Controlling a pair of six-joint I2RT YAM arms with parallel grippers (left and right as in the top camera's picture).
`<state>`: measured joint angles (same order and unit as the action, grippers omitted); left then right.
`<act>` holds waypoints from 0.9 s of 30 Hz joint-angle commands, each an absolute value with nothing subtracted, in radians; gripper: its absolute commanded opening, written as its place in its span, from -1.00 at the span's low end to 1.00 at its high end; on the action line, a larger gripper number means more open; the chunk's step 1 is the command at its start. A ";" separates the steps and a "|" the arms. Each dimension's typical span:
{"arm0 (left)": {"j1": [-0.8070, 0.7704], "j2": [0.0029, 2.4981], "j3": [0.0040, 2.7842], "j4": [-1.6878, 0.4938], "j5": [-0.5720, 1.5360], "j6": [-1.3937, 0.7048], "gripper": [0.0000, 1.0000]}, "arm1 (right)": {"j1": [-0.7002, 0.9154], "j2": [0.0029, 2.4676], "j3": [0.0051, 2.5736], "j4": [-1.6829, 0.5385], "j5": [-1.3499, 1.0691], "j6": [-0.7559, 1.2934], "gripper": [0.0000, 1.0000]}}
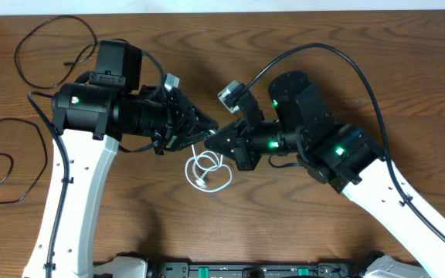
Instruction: Untangle cables
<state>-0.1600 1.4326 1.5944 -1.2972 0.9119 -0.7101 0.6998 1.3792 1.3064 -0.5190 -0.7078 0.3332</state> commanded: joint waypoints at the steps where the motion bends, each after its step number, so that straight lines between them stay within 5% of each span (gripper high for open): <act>1: -0.162 1.436 1.600 -1.299 0.931 -0.713 -0.59 | 0.726 1.377 1.320 -0.516 -0.728 0.335 -0.98; 11: -0.162 1.436 1.600 -1.299 0.931 -0.713 -0.73 | 0.734 1.377 1.320 -0.516 -0.724 0.316 -0.98; 20: -0.162 1.436 1.600 -1.299 0.931 -0.715 -0.40 | 0.734 1.377 1.320 -0.565 -0.593 0.314 -0.98; 27: -0.162 1.436 1.600 -1.299 0.931 -0.720 -0.48 | 0.734 1.377 1.320 -0.564 -0.598 0.314 -0.98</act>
